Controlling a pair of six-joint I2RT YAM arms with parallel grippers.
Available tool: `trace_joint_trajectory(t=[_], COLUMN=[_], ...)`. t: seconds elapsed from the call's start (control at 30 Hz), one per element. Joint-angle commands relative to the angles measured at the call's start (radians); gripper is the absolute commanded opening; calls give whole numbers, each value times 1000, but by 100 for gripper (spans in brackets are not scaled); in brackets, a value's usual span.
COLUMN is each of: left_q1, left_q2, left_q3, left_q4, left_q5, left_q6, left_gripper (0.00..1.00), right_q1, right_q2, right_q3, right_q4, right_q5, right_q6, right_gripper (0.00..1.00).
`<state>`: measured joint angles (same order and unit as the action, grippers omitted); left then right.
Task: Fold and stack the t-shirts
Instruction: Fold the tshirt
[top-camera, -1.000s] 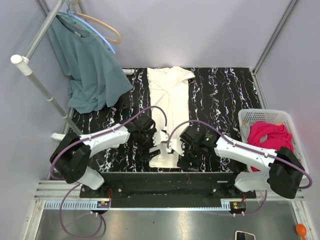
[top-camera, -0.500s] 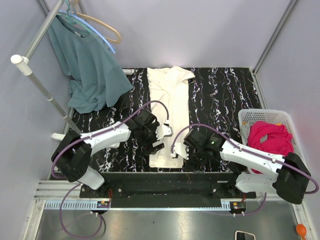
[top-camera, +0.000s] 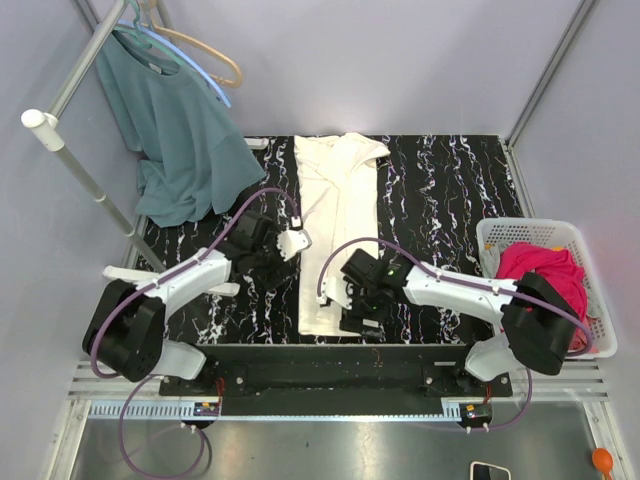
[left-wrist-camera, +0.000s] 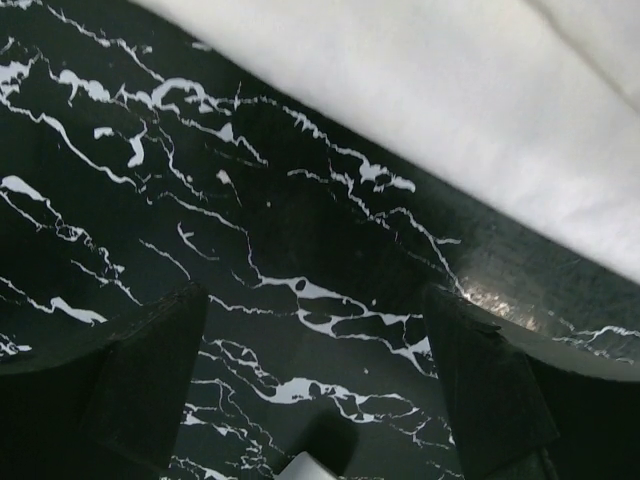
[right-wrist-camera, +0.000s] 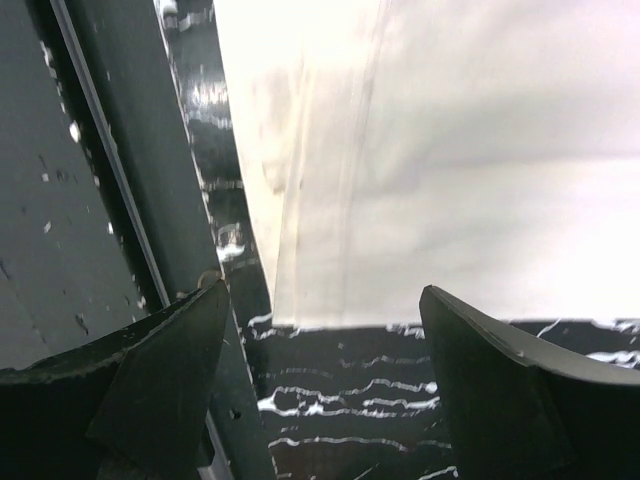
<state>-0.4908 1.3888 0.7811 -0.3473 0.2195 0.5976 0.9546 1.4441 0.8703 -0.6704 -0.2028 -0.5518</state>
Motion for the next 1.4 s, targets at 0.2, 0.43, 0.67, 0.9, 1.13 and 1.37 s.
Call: trace_joint_trajectory(t=[0.2, 0.43, 0.67, 0.9, 1.13, 1.37], left_q1=[67, 70, 70, 70, 70, 69], left_q2=[-73, -86, -77, -66, -57, -56], left_q3=[-89, -115, -123, -129, -134, -143], left_q4=[67, 67, 68, 70, 73, 74], left_q5=[-8, -2, 3, 9, 9, 7], left_q6=[94, 102, 107, 108, 105, 103], left_gripper=[91, 91, 91, 91, 91, 91], right_q1=[47, 47, 47, 47, 47, 47], right_q2=[122, 165, 183, 197, 214, 208], right_q3=[110, 119, 121, 105, 101, 95], right_q4=[66, 72, 80, 91, 92, 77], right_q5=[-9, -1, 20, 34, 40, 43], right_q6=[16, 9, -8, -17, -23, -22], right_gripper=[85, 83, 78, 69, 46, 29])
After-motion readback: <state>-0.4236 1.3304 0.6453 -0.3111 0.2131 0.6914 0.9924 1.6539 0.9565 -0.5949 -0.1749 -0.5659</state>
